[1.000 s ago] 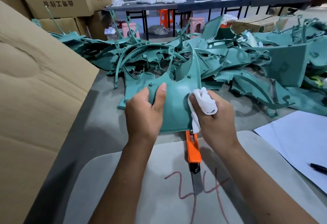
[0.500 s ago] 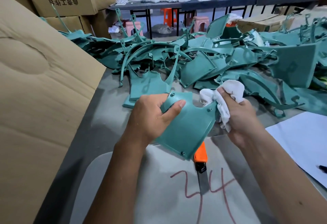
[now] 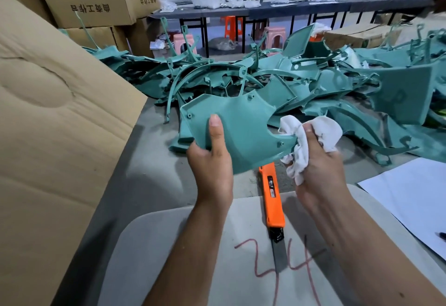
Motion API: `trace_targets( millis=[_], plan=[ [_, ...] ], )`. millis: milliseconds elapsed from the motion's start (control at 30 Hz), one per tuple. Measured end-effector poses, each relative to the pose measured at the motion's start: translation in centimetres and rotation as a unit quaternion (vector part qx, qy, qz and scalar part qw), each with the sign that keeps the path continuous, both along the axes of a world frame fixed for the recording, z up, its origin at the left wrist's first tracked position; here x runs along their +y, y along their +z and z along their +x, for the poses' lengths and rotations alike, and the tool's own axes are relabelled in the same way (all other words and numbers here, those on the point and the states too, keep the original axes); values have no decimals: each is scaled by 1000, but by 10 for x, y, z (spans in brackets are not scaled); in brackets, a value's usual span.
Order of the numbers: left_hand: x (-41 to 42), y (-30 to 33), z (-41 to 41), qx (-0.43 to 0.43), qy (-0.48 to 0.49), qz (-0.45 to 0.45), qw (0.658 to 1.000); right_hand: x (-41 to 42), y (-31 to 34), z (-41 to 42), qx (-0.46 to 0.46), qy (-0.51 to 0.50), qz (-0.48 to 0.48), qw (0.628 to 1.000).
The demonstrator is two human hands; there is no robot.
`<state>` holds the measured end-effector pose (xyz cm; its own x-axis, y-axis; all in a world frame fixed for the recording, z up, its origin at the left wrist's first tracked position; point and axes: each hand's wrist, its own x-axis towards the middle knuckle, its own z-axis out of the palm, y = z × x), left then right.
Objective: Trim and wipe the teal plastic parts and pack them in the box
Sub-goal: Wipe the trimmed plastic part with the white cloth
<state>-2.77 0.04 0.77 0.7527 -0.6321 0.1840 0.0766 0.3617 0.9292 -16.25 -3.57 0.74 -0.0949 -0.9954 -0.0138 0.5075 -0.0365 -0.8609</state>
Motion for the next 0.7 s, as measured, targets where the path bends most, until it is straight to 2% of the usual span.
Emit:
trace_targets(
  millis=[100, 233, 367, 500, 600, 633, 700],
  plan=[
    [-2, 2, 9, -41, -24, -17, 999, 2, 1, -4, -22, 15, 53, 998],
    [1, 0, 32, -55, -81, -44, 994, -9, 12, -22, -85, -31, 109, 990],
    [3, 1, 40, -27, -96, -13, 995, -16, 10, -30, -94, -56, 80, 991],
    [9, 5, 53, 78, -107, 31, 991, -23, 6, -36, -16, -152, -19, 988],
    [15, 11, 69, 175, -40, 43, 983, -31, 6, -47, 32, -235, -63, 969],
    [15, 11, 71, 204, -8, 53, 978, -28, 4, -44, 42, -210, -68, 974],
    [12, 12, 64, 294, -3, 48, 955, -16, -2, -28, 67, -73, -85, 992]
  ],
)
